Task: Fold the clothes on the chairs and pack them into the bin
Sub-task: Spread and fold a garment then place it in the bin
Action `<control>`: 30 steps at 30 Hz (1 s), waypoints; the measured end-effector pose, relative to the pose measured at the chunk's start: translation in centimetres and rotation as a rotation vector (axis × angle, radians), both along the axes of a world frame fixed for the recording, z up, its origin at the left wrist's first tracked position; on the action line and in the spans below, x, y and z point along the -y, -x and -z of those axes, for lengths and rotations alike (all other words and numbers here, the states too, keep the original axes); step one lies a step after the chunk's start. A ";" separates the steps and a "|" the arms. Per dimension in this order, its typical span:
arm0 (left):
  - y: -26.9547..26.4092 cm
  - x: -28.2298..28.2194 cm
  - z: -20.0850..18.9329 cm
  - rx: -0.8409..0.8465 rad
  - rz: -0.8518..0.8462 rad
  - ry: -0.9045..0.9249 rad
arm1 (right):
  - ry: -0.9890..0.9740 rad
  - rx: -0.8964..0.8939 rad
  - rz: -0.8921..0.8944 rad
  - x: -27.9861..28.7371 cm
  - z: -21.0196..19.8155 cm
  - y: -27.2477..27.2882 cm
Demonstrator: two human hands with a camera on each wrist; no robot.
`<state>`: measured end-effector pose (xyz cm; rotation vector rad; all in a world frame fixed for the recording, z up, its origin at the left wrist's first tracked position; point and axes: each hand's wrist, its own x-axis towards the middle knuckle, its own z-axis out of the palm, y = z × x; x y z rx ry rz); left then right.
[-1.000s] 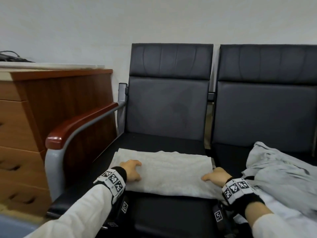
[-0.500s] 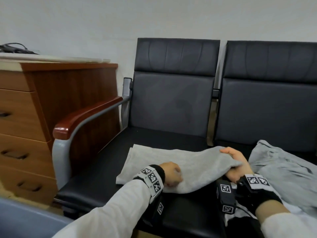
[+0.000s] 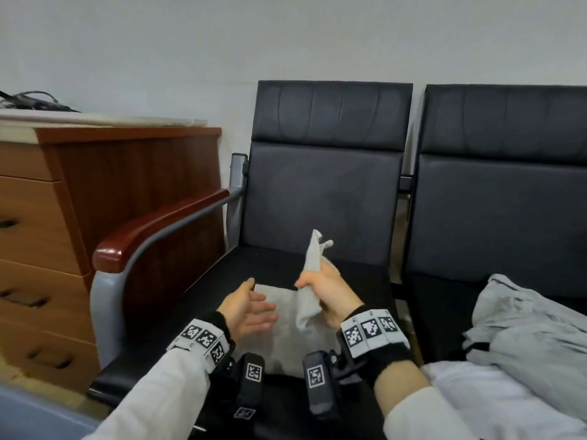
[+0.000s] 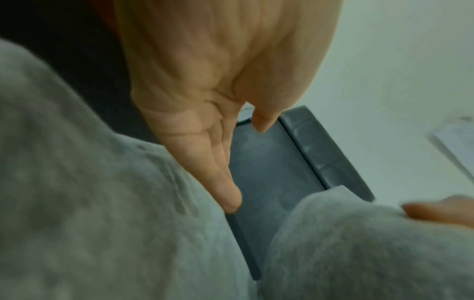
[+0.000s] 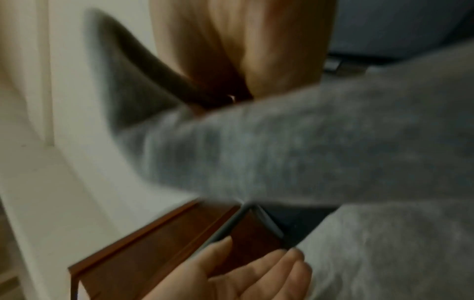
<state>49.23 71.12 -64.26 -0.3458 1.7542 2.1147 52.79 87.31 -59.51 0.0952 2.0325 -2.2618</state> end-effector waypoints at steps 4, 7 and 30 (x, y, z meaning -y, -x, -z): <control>0.9 0.7 1.7 0.067 0.088 0.016 | -0.083 0.162 -0.153 2.1 2.0 1.2; 0.5 0.7 1.8 -0.079 0.082 0.350 | -0.189 0.129 0.018 -0.5 3.0 1.6; -1.8 -3.6 1.2 -0.013 0.136 0.437 | -0.040 0.374 0.139 -5.3 6.1 -0.9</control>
